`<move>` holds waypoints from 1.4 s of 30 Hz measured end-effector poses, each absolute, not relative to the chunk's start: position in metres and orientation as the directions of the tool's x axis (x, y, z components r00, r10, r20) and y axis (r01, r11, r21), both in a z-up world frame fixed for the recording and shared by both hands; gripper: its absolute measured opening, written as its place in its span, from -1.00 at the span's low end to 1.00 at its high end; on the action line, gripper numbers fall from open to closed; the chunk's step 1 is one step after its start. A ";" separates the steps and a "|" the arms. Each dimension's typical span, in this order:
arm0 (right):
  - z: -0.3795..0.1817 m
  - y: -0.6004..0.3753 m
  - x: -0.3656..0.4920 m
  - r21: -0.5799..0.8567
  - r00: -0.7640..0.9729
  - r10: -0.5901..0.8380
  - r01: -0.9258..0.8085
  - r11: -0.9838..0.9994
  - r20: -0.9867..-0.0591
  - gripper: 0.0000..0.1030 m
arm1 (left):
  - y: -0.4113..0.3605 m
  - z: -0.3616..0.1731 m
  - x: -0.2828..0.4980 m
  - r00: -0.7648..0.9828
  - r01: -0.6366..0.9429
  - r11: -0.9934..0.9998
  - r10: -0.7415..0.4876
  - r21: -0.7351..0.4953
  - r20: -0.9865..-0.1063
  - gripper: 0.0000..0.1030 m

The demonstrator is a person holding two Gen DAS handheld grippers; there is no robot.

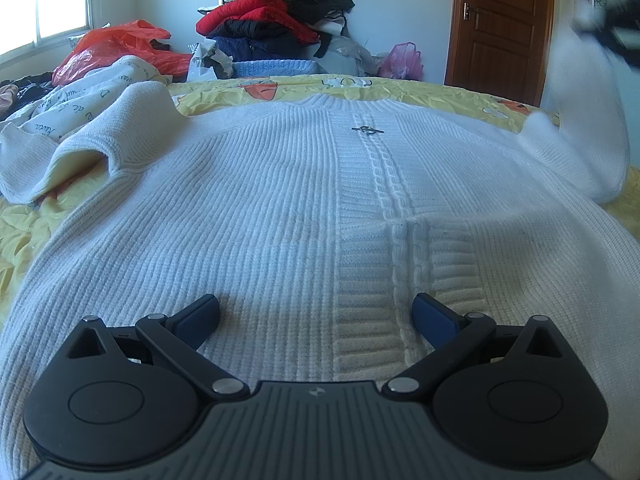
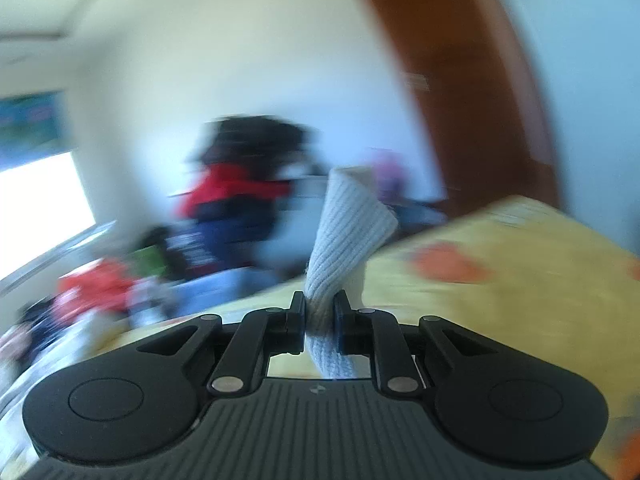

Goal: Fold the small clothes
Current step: 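Grasp the cardigan sleeve cuff with the right gripper and fold it across the body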

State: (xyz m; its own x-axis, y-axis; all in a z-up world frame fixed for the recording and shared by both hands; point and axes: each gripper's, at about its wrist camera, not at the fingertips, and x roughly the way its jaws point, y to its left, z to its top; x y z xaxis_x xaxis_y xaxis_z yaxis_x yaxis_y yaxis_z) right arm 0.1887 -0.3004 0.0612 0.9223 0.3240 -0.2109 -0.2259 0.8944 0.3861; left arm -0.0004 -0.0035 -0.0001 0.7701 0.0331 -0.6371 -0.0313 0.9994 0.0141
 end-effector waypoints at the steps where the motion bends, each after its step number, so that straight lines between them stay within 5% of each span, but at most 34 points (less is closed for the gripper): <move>1: 0.061 -0.273 0.187 0.385 0.897 0.391 -0.294 0.875 -0.204 -0.65 | -0.003 0.000 0.000 0.770 -0.031 0.999 0.033 0.014 -0.637 1.00; 6: 0.013 -0.165 0.200 0.372 0.765 0.542 -0.418 0.829 -0.347 -0.60 | -0.003 0.000 0.000 0.770 -0.031 0.999 0.033 0.014 -0.637 1.00; 8: -0.014 -0.138 0.200 0.317 0.748 0.498 -0.390 0.865 -0.439 -0.28 | -0.003 0.000 0.000 0.770 -0.031 0.999 0.033 0.014 -0.637 1.00; 11: -0.029 -0.136 0.183 0.271 0.776 0.440 -0.351 0.896 -0.452 0.13 | -0.004 0.000 0.000 0.771 -0.030 1.000 0.029 0.010 -0.636 1.00; 19: -0.063 -0.213 0.146 0.391 0.812 0.385 -0.213 0.895 -0.438 0.16 | -0.006 0.003 0.005 0.767 -0.014 1.000 0.000 -0.017 -0.642 1.00; 26: -0.095 -0.242 0.140 0.539 0.819 0.422 -0.170 0.825 -0.388 0.16 | 0.045 0.029 0.063 0.721 -0.113 0.866 -0.266 -0.488 -0.640 1.00; 29: -0.097 -0.242 0.138 0.548 0.819 0.433 -0.180 0.817 -0.378 0.23 | 0.055 0.022 0.100 0.713 -0.208 0.794 -0.277 -0.572 -0.644 0.99; 32: -0.099 -0.247 0.138 0.578 0.813 0.457 -0.190 0.794 -0.361 0.30 | 0.052 0.019 0.130 0.713 -0.271 0.807 -0.197 -0.524 -0.673 0.61; 34: -0.099 -0.252 0.137 0.597 0.811 0.465 -0.187 0.780 -0.354 0.30 | 0.044 0.018 0.149 0.700 -0.295 0.855 -0.112 -0.428 -0.705 -0.33; 35: -0.098 -0.252 0.137 0.603 0.811 0.468 -0.186 0.775 -0.350 0.30 | 0.038 0.018 0.157 0.686 -0.308 0.882 -0.054 -0.357 -0.726 -0.54; 37: -0.097 -0.251 0.138 0.608 0.812 0.469 -0.186 0.772 -0.347 0.29 | 0.033 0.023 0.166 0.687 -0.287 0.911 -0.020 -0.296 -0.726 -0.76; 42: -0.094 -0.247 0.133 0.585 0.826 0.446 -0.183 0.790 -0.345 0.30 | 0.033 0.066 0.151 0.819 -0.213 0.953 0.053 -0.216 -0.572 -0.80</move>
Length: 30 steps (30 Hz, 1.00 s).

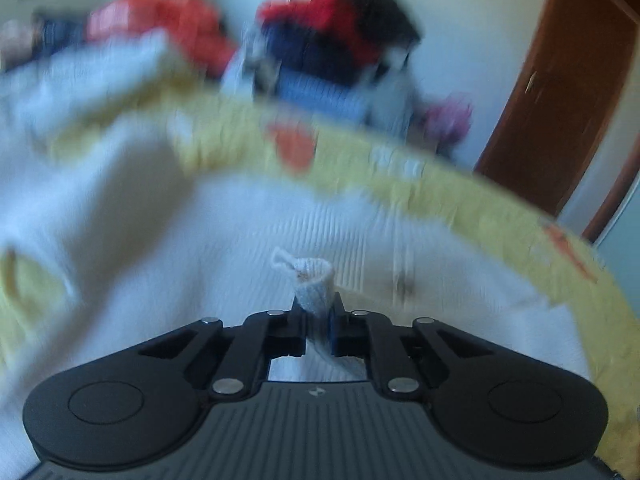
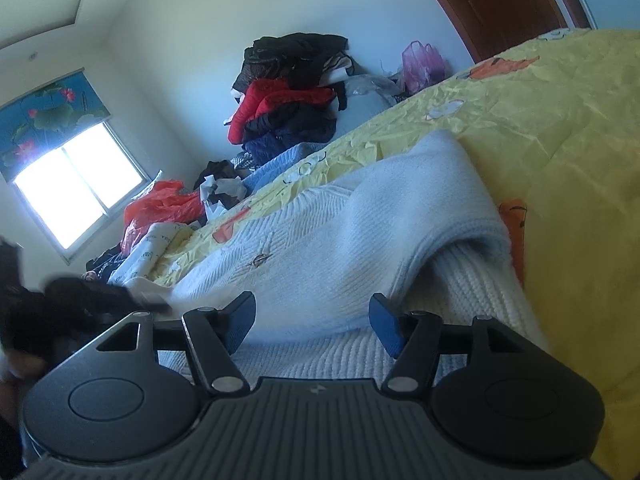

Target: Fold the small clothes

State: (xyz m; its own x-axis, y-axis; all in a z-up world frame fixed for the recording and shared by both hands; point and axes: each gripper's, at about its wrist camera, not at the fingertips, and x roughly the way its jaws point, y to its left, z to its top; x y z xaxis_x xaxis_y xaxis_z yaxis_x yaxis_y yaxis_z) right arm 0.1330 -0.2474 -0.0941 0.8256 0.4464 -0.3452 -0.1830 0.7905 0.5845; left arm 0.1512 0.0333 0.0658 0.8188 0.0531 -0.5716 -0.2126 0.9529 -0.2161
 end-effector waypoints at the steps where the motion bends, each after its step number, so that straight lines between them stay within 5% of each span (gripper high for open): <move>1: -0.093 -0.246 0.133 0.578 0.827 0.442 -0.183 0.795 -0.348 0.32 | 0.036 0.070 0.148 0.829 -0.233 0.953 0.091 -0.192 -0.552 -0.80; 6: -0.093 -0.245 0.134 0.567 0.821 0.440 -0.179 0.804 -0.364 0.33 | 0.049 0.023 0.175 0.682 -0.225 0.970 0.088 -0.094 -0.726 -0.78; 8: -0.089 -0.244 0.130 0.540 0.828 0.423 -0.180 0.822 -0.368 0.33 | 0.051 0.023 0.160 0.730 -0.211 0.972 0.089 -0.100 -0.678 -0.70; 10: -0.080 -0.240 0.121 0.481 0.840 0.404 -0.203 0.853 -0.363 0.36 | 0.051 0.031 0.145 0.757 -0.231 0.970 0.134 -0.070 -0.640 -0.37; 14: -0.048 -0.235 0.119 0.403 0.857 0.422 -0.288 0.869 -0.297 0.42 | 0.031 0.051 0.116 0.872 -0.228 0.973 0.213 0.019 -0.440 -0.11; 16: -0.035 -0.230 0.137 0.344 0.864 0.401 -0.293 0.892 -0.305 0.55 | 0.017 0.052 0.119 0.890 -0.197 0.977 0.212 0.077 -0.403 0.40; 19: -0.034 -0.218 0.181 0.265 0.854 0.357 -0.270 0.926 -0.378 0.58 | 0.003 0.045 0.134 0.892 -0.108 0.993 0.121 0.054 -0.436 0.41; 24: -0.070 -0.213 0.231 0.205 0.793 0.264 -0.179 0.962 -0.549 0.53 | -0.003 0.007 0.170 0.781 -0.059 0.998 0.065 0.031 -0.621 0.42; 30: -0.082 -0.200 0.221 0.119 0.808 0.245 -0.215 0.969 -0.536 0.66 | 0.010 -0.004 0.166 0.798 -0.031 0.999 0.011 -0.023 -0.602 0.48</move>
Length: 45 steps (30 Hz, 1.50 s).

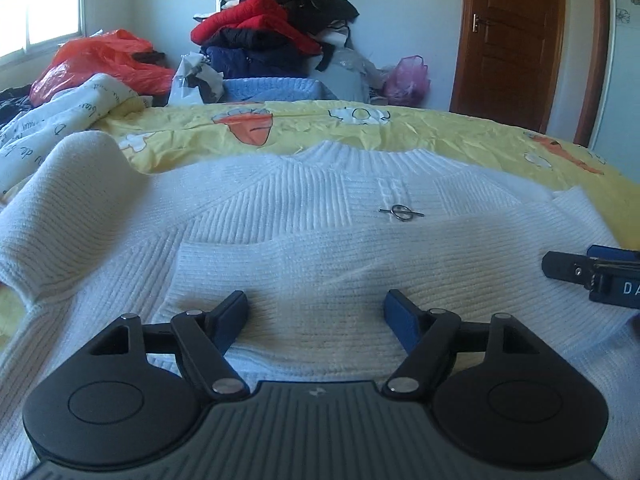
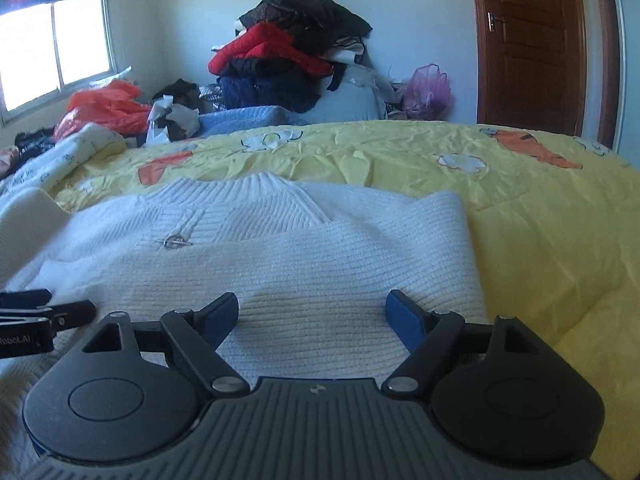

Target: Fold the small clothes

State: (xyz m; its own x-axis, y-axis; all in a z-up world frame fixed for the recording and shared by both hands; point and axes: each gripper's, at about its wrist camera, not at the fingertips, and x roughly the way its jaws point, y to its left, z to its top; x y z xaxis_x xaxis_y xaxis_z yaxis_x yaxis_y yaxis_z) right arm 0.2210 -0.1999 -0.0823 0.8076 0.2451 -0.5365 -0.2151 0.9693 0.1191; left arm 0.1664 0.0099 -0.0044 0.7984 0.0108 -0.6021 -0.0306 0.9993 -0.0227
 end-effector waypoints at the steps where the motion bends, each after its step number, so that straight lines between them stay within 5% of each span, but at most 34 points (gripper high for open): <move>1: -0.083 -0.196 0.221 0.099 0.805 0.239 -0.221 0.970 -0.543 0.72 | 0.010 -0.003 0.165 0.800 -0.029 0.999 0.009 -0.024 -0.600 0.48; 7: -0.080 -0.191 0.222 0.072 0.802 0.232 -0.231 0.970 -0.551 0.79 | 0.056 0.020 0.113 0.869 -0.091 0.988 0.016 -0.128 -0.494 0.61; 11: -0.080 -0.191 0.222 0.073 0.799 0.239 -0.239 0.968 -0.552 0.84 | 0.138 0.035 0.081 0.897 -0.274 0.948 0.191 -0.164 -0.398 0.75; 16: -0.079 -0.191 0.222 0.076 0.798 0.243 -0.242 0.967 -0.552 0.86 | 0.283 0.039 0.087 0.797 -0.573 0.727 0.389 -0.377 -0.462 0.75; 20: -0.079 -0.191 0.222 0.077 0.797 0.244 -0.242 0.967 -0.553 0.87 | 0.368 0.031 0.093 0.792 -0.605 0.545 0.335 -0.580 -0.511 0.73; 26: -0.079 -0.190 0.222 0.078 0.797 0.244 -0.242 0.967 -0.553 0.88 | 0.399 0.018 0.121 0.734 -0.665 0.549 0.357 -0.506 -0.577 0.73; 34: -0.079 -0.190 0.222 0.088 0.795 0.253 -0.247 0.965 -0.552 0.90 | 0.373 0.017 0.139 0.657 -0.698 0.662 0.439 -0.274 -0.613 -0.58; 37: -0.079 -0.191 0.222 0.094 0.794 0.258 -0.248 0.964 -0.550 0.90 | 0.363 0.031 0.138 0.676 -0.676 0.695 0.452 -0.246 -0.582 -0.74; 45: -0.078 -0.196 0.221 0.126 0.794 0.278 -0.250 0.960 -0.540 0.90 | 0.282 0.108 0.136 0.823 -0.521 0.809 0.392 -0.271 -0.411 -0.77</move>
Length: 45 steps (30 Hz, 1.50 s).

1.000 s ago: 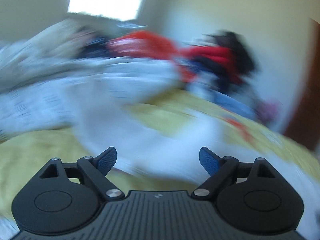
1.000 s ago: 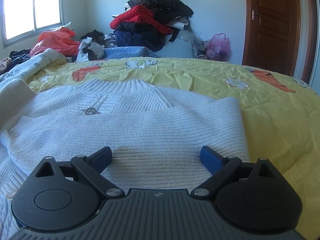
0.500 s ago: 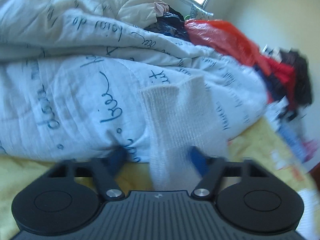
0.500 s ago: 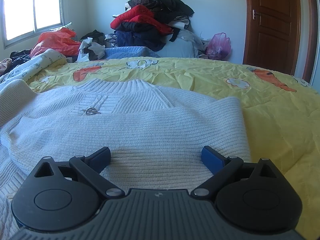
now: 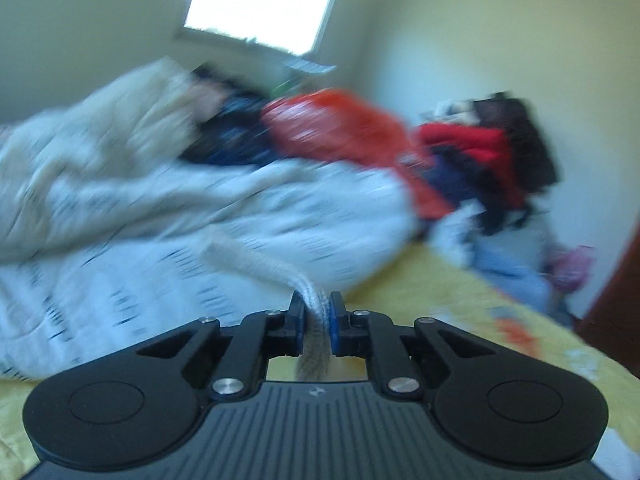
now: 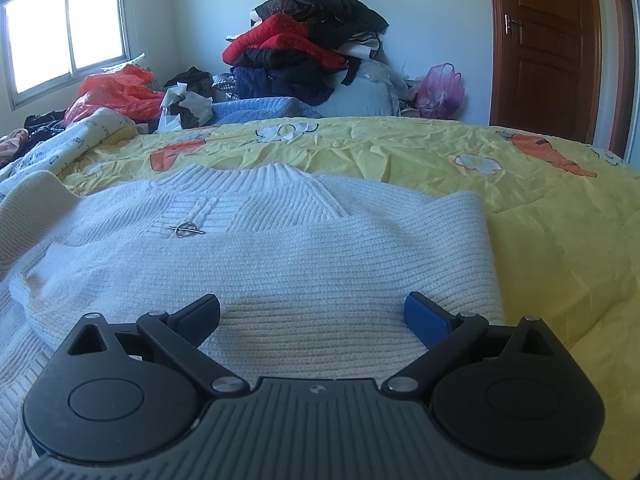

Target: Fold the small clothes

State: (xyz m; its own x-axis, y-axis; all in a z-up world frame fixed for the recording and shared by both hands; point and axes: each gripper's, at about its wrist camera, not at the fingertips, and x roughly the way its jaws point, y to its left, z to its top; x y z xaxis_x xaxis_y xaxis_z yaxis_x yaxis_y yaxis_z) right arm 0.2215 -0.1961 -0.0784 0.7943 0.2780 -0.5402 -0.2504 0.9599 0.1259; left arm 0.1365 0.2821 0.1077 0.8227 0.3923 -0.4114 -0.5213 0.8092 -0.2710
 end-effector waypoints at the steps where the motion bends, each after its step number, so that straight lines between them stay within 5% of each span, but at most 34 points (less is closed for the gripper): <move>1: -0.078 -0.196 0.222 0.130 0.794 0.281 -0.251 0.959 -0.539 0.90 | 0.261 0.117 0.137 0.853 -0.470 0.841 0.354 -0.268 -0.385 -0.77; 6: -0.079 -0.199 0.222 0.150 0.794 0.293 -0.252 0.956 -0.533 0.90 | 0.125 0.128 0.139 0.945 -0.148 0.975 0.089 -0.166 -0.316 -0.78; 11: -0.078 -0.201 0.222 0.163 0.794 0.300 -0.251 0.954 -0.529 0.90 | 0.013 0.071 0.139 0.860 0.128 0.989 -0.146 -0.071 -0.489 -0.77; 15: -0.078 -0.203 0.222 0.178 0.794 0.306 -0.249 0.952 -0.525 0.89 | -0.014 0.036 0.126 0.776 0.198 0.980 -0.140 0.027 -0.614 -0.69; 17: -0.078 -0.202 0.222 0.182 0.794 0.308 -0.249 0.951 -0.524 0.90 | 0.000 0.034 0.108 0.790 0.178 0.984 -0.136 0.012 -0.598 -0.54; 18: -0.078 -0.203 0.222 0.183 0.794 0.309 -0.249 0.951 -0.523 0.90 | 0.010 0.034 0.098 0.799 0.163 0.986 -0.140 -0.014 -0.585 -0.22; 19: -0.078 -0.203 0.222 0.185 0.794 0.310 -0.249 0.951 -0.523 0.90 | 0.017 0.034 0.090 0.809 0.149 0.988 -0.148 -0.045 -0.569 0.35; 21: -0.078 -0.203 0.222 0.183 0.794 0.309 -0.249 0.951 -0.524 0.90 | 0.035 0.031 0.069 0.849 0.110 0.990 -0.139 -0.086 -0.510 0.84; 27: -0.075 -0.195 0.223 0.123 0.791 0.276 -0.250 0.960 -0.547 0.91 | 0.081 0.002 0.048 0.846 -0.060 0.974 -0.067 -0.218 -0.529 0.84; 30: -0.057 -0.191 0.212 0.188 0.805 0.300 -0.236 0.954 -0.511 0.62 | 0.096 0.002 0.041 0.867 -0.102 0.945 -0.069 -0.312 -0.494 0.84; 33: -0.042 -0.179 0.208 0.372 0.730 0.479 -0.323 0.870 -0.488 0.59 | 0.099 -0.001 0.044 0.860 -0.121 0.934 -0.071 -0.336 -0.506 0.85; 36: -0.046 -0.149 0.217 0.385 0.621 0.543 -0.384 0.839 -0.565 0.55 | 0.100 0.000 0.044 0.859 -0.109 0.933 -0.085 -0.344 -0.505 0.91; 42: -0.059 -0.117 0.225 0.359 0.587 0.533 -0.395 0.846 -0.610 0.09 | 0.107 -0.004 0.053 0.862 -0.111 0.921 -0.098 -0.373 -0.497 0.92; 44: -0.059 -0.116 0.228 0.360 0.587 0.520 -0.376 0.854 -0.620 -0.50 | 0.108 -0.004 0.054 0.863 -0.111 0.919 -0.101 -0.379 -0.496 0.92; 45: -0.058 -0.117 0.230 0.376 0.576 0.532 -0.377 0.847 -0.620 -0.57 | 0.108 -0.004 0.054 0.863 -0.110 0.918 -0.101 -0.380 -0.496 0.93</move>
State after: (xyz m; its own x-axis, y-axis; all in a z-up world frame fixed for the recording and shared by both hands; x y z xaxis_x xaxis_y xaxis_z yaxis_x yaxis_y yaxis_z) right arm 0.2299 -0.1172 -0.0577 0.5762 0.5320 -0.6204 -0.3772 0.8466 0.3756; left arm 0.0540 0.1079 -0.0042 0.8625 -0.1014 -0.4958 -0.1103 0.9185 -0.3798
